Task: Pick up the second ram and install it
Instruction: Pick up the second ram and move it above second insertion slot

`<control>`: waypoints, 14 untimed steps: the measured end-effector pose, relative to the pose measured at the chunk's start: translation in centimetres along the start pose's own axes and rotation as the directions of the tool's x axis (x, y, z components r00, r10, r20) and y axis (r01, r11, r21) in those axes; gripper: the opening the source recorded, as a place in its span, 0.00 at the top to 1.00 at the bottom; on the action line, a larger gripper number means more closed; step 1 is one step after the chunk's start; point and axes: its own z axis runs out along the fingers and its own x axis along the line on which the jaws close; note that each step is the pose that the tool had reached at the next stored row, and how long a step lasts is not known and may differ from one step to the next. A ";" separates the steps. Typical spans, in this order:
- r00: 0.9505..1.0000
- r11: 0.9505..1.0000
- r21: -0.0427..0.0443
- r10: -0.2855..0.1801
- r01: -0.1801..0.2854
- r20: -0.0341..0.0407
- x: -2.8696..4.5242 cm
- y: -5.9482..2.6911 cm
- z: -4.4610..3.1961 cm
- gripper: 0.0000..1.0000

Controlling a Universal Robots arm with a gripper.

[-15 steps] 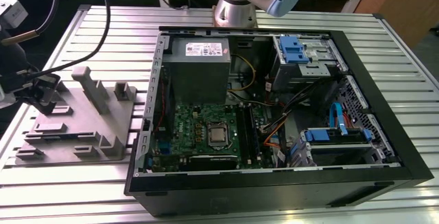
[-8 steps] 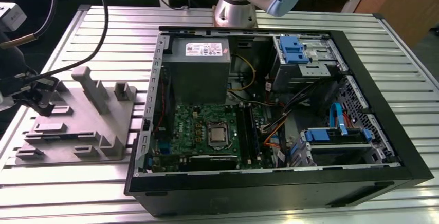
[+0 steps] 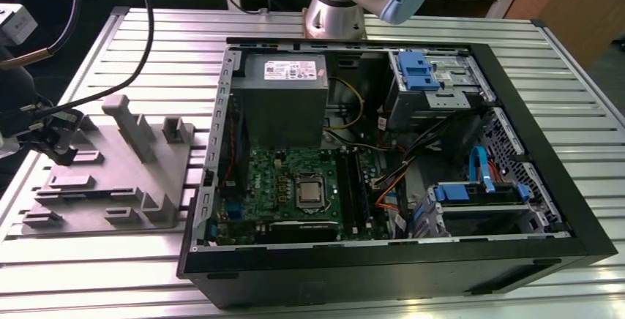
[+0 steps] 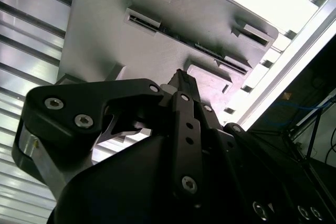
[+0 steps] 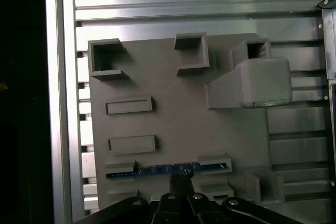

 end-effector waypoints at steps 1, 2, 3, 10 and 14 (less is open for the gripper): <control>1.000 1.000 0.000 0.000 0.000 0.000 0.00 0.00 0.00 0.90; 1.000 1.000 0.000 0.000 0.000 0.000 0.00 0.00 0.00 0.90; 1.000 1.000 0.000 0.000 0.000 0.000 0.00 0.00 0.00 0.90; 1.000 1.000 -0.001 -0.029 0.029 -0.001 0.01 0.01 0.01 0.90; 0.995 0.995 -0.003 -0.099 0.099 -0.004 0.00 0.00 0.06 0.90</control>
